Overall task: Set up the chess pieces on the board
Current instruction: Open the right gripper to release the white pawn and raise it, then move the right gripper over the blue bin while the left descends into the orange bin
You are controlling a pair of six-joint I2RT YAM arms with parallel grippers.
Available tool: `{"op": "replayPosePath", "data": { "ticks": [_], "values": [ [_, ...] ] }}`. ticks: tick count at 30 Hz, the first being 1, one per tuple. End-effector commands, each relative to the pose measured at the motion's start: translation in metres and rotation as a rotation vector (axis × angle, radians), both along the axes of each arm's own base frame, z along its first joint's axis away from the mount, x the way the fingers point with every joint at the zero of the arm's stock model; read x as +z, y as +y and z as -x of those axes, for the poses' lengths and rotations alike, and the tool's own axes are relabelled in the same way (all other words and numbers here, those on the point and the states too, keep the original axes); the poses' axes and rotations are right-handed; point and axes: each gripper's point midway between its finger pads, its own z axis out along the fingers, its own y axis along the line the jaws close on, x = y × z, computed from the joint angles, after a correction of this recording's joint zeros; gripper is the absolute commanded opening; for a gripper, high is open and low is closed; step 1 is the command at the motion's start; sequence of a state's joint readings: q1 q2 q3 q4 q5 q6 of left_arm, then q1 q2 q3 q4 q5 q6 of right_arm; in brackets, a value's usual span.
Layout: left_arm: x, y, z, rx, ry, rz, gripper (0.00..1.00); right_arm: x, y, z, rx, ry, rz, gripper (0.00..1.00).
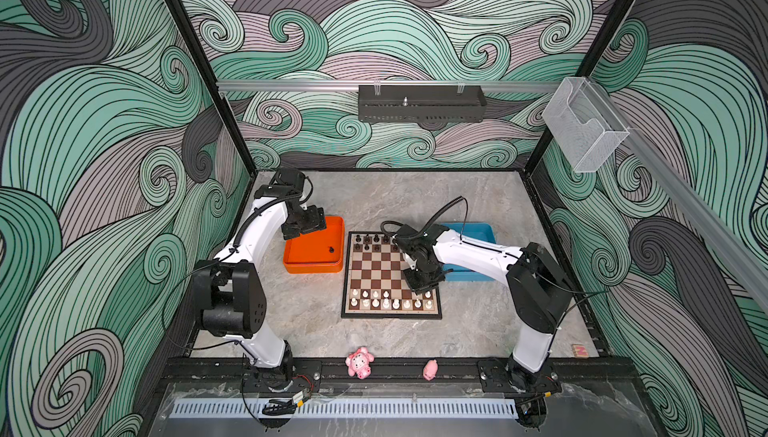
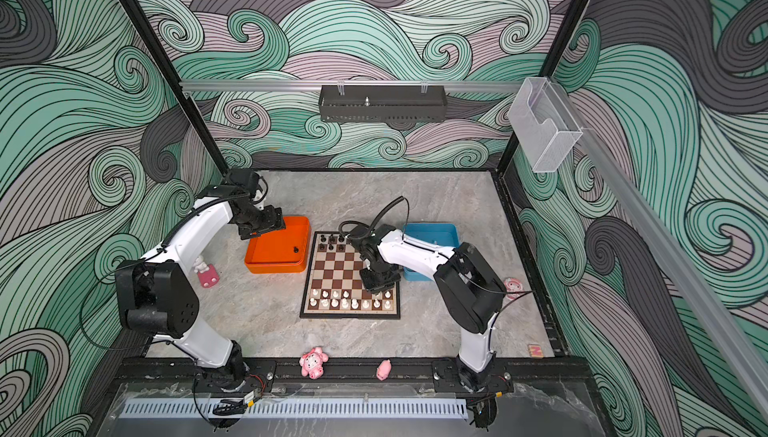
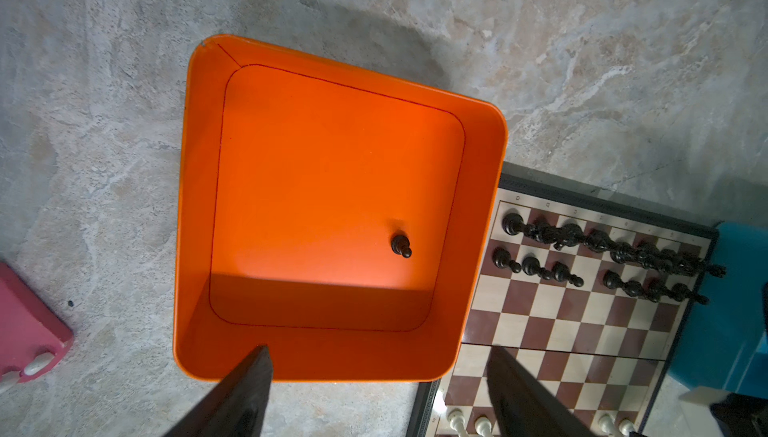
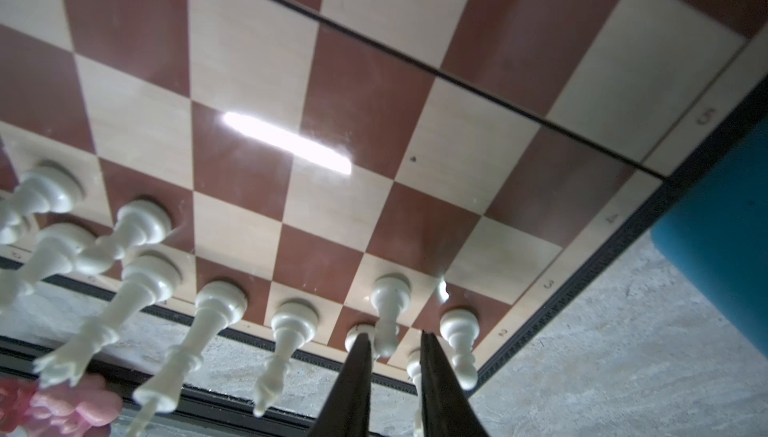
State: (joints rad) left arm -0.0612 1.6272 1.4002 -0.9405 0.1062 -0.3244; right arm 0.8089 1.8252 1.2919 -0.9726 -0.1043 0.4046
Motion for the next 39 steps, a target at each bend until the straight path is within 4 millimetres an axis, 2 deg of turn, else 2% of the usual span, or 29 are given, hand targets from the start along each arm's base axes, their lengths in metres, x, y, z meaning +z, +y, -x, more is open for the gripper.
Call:
{"op": "replayPosePath", "data": {
  "ticks": [1, 6, 9, 11, 14, 17, 19, 20, 21, 26, 30, 39],
  "values": [
    [0.005, 0.000, -0.006, 0.001, -0.016, 0.014, 0.84, 0.027, 0.002, -0.006, -0.004, -0.052, -0.023, 0.25],
    [0.005, 0.001, -0.008, -0.001, -0.015, 0.008, 0.84, 0.056, 0.004, -0.020, -0.012, -0.115, -0.068, 0.30],
    [0.002, 0.003, -0.007, -0.002, -0.006, -0.001, 0.84, 0.076, -0.002, -0.038, -0.045, -0.168, -0.107, 0.34],
    [-0.001, 0.003, -0.006, -0.006, 0.002, -0.011, 0.84, 0.091, -0.011, -0.051, -0.074, -0.202, -0.139, 0.40],
    [-0.007, 0.003, -0.004, -0.019, 0.019, -0.023, 0.84, 0.108, -0.026, -0.070, -0.115, -0.254, -0.182, 0.53],
    [-0.014, 0.003, -0.003, -0.031, 0.039, -0.042, 0.84, 0.120, -0.046, -0.086, -0.182, -0.302, -0.214, 0.74],
    [-0.020, 0.003, -0.002, -0.037, 0.057, -0.050, 0.84, 0.124, -0.059, -0.092, -0.229, -0.333, -0.236, 0.81],
    [-0.023, 0.002, -0.001, -0.040, 0.067, -0.053, 0.84, 0.127, -0.063, -0.095, -0.249, -0.352, -0.253, 0.95],
    [-0.027, 0.001, 0.000, -0.042, 0.077, -0.055, 0.84, 0.129, -0.069, -0.097, -0.273, -0.376, -0.269, 0.99],
    [-0.044, -0.009, -0.001, -0.062, 0.109, -0.073, 0.83, 0.136, -0.093, -0.103, -0.389, -0.470, -0.355, 0.99],
    [-0.059, -0.021, -0.004, -0.075, 0.128, -0.081, 0.81, 0.135, -0.107, -0.103, -0.424, -0.482, -0.351, 0.99],
    [-0.085, -0.023, -0.014, -0.049, 0.174, -0.106, 0.73, 0.121, -0.121, -0.104, -0.471, -0.417, -0.378, 0.99]
  ]
}}
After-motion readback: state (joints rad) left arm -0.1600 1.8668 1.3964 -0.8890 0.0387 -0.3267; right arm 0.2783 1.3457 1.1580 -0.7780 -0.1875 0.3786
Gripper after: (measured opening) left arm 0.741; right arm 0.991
